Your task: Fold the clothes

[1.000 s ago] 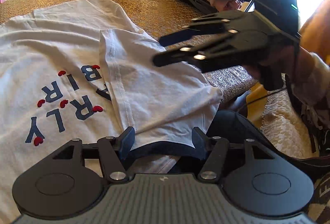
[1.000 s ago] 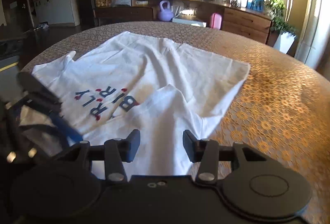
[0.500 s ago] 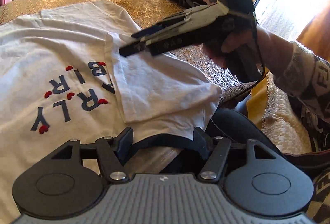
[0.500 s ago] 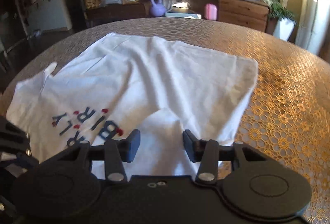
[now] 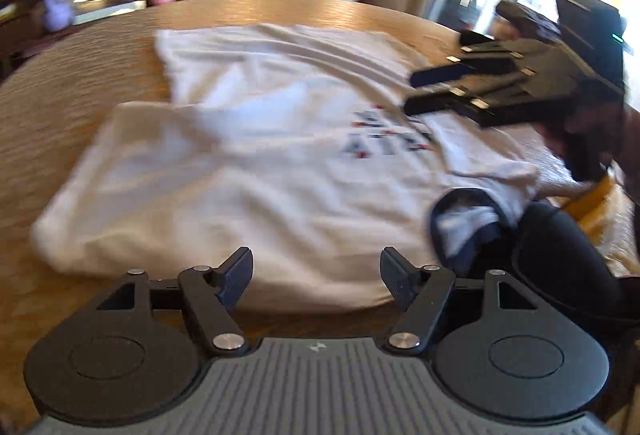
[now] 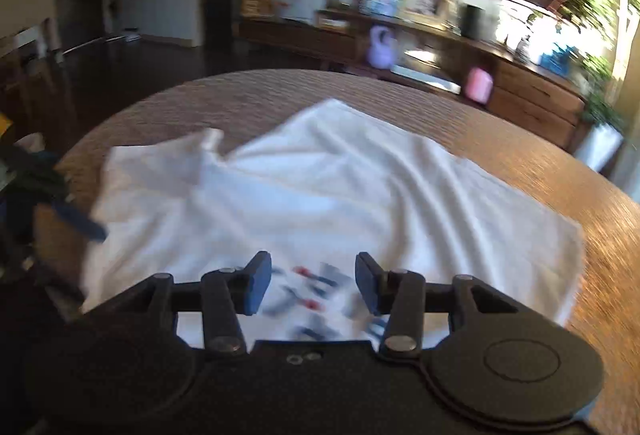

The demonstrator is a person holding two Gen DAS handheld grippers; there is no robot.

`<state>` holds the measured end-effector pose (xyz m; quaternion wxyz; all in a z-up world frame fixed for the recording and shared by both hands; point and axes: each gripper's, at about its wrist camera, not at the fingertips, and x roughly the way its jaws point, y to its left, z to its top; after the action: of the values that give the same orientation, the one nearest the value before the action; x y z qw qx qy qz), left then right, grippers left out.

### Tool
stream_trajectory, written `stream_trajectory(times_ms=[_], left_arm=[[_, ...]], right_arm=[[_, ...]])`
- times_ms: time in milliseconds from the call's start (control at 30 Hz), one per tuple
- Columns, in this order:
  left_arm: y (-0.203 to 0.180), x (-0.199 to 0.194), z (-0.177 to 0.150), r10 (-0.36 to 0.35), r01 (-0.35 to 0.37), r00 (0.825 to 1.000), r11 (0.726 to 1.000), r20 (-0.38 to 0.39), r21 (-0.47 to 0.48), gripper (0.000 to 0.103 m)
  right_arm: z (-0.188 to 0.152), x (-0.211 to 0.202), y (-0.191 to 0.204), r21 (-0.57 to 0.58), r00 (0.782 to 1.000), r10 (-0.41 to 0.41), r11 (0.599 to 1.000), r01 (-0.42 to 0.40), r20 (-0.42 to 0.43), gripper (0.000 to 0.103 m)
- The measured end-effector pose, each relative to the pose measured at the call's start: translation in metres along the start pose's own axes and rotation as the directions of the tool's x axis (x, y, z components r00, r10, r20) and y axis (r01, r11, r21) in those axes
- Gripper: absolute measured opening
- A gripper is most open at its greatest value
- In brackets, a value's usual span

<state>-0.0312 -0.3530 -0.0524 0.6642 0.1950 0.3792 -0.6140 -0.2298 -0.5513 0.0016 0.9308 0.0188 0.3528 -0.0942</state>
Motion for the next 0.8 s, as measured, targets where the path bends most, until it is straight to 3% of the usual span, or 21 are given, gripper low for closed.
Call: stream_trajectory(times_ms=[167, 367, 533, 633, 733, 767, 800], left_arm=[[0.049, -0.027, -0.022, 0.064, -0.061, 0.998, 0.994, 0.022, -0.095, 0.07], [0.079, -0.041, -0.043, 0.078, -0.073, 0.996, 0.988, 0.034, -0.137, 0.07], [0.097, -0.048, -0.056, 0.079, -0.072, 0.996, 0.986, 0.041, -0.153, 0.07], [0.105, -0.053, -0.06, 0.065, -0.055, 0.997, 0.984, 0.052, -0.167, 0.07], [0.11, -0.056, -0.063, 0.052, -0.04, 0.997, 0.984, 0.065, -0.172, 0.07], [0.112, -0.057, -0.064, 0.047, -0.035, 0.996, 0.984, 0.069, -0.173, 0.07], [0.113, -0.058, -0.065, 0.043, -0.03, 0.996, 0.984, 0.073, -0.175, 0.07]], right_arm=[[0.025, 0.027, 0.082, -0.148, 0.993, 0.115, 0.983, -0.112, 0.011, 0.103], [0.04, 0.069, 0.167, -0.356, 0.982, 0.176, 0.916, -0.187, -0.062, 0.103], [0.043, 0.1, 0.194, -0.377, 0.96, 0.208, 0.887, -0.265, -0.186, 0.103], [0.047, 0.105, 0.192, -0.306, 0.945, 0.245, 0.902, -0.304, -0.217, 0.103], [0.052, 0.102, 0.193, -0.323, 0.937, 0.256, 0.889, -0.325, -0.238, 0.103], [0.054, 0.101, 0.194, -0.329, 0.935, 0.257, 0.885, -0.329, -0.244, 0.103], [0.057, 0.101, 0.194, -0.338, 0.952, 0.22, 0.897, -0.283, -0.214, 0.103]])
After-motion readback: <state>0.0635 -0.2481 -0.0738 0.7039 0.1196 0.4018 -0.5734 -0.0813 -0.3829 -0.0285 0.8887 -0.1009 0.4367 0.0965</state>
